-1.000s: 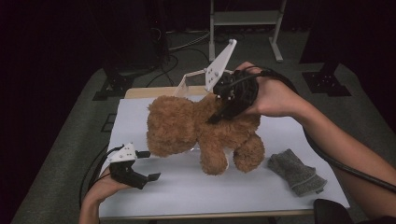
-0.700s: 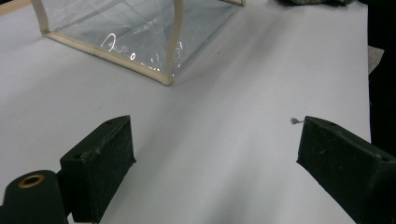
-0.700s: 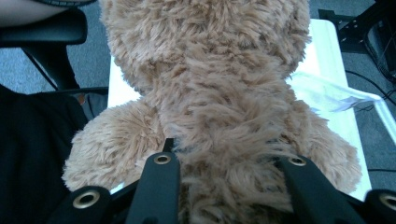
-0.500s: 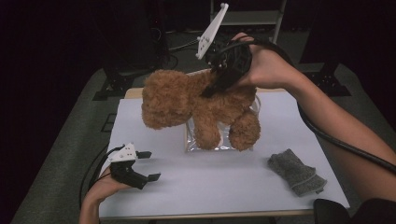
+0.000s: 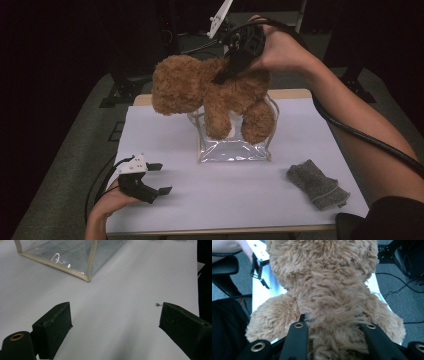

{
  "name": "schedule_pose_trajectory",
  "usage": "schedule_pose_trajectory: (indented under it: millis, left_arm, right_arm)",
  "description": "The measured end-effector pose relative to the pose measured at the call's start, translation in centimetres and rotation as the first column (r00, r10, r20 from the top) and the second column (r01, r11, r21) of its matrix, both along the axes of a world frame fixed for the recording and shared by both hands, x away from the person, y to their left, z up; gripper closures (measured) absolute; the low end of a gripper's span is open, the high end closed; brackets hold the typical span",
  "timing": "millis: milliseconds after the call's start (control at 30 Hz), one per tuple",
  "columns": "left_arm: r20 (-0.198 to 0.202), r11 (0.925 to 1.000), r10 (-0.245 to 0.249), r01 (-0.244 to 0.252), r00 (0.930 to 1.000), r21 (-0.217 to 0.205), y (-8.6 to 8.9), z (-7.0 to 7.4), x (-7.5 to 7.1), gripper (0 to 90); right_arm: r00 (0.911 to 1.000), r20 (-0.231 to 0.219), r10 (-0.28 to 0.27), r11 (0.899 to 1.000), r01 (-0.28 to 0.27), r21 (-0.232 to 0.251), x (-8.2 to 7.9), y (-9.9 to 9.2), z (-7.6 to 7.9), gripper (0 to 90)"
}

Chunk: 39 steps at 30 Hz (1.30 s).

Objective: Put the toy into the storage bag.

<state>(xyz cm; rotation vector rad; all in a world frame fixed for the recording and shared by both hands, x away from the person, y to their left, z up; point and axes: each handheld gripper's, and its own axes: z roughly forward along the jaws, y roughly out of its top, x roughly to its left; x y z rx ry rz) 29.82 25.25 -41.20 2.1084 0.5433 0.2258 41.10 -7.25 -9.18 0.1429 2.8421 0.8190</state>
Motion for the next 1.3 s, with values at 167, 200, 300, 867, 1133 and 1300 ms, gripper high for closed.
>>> schedule_pose_trajectory:
  millis: [167, 200, 300, 867, 1133, 1300]
  left_arm:
    - [-0.005, 0.9999, -0.005, 0.005, 1.0, 0.01, -0.1, -0.1, 0.0, 9.7]
    - [-0.005, 0.9999, -0.006, 0.006, 1.0, 0.013, -0.1, -0.1, 0.1, 9.7]
    - [-0.005, 0.9999, -0.007, 0.007, 1.0, 0.011, -0.1, -0.1, 0.1, 9.7]
    - [-0.013, 0.9996, -0.02, 0.02, 0.9997, 0.022, -0.2, -0.4, 0.4, 9.7]
    - [-0.014, 0.9998, -0.016, 0.017, 0.9998, 0.014, -0.1, -0.3, 0.4, 9.7]
    - [-0.015, 0.9998, -0.016, 0.016, 0.9998, 0.014, 0.0, -0.4, 0.4, 9.7]
  right_arm:
    - [0.9999, -0.002, -0.015, 1.0, 0.015, 0.003, 1.3, 0.0, 0.2, 69.3]
    - [0.9998, -0.003, -0.019, 1.0, 0.019, 0.005, 1.6, 0.0, 0.2, 69.3]
    - [0.9996, -0.007, -0.028, 1.0, 0.028, 0.004, 2.4, 0.2, 0.2, 69.2]
    - [0.9942, -0.015, -0.106, 0.994, 0.106, 0.008, 7.3, -0.1, 0.2, 69.1]
    - [0.9895, -0.013, -0.144, 0.99, 0.144, 0.001, 9.7, -0.1, 0.1, 69.1]
    - [0.9851, -0.012, -0.172, 0.985, 0.172, 0.001, 11.5, -0.3, -0.4, 69.1]
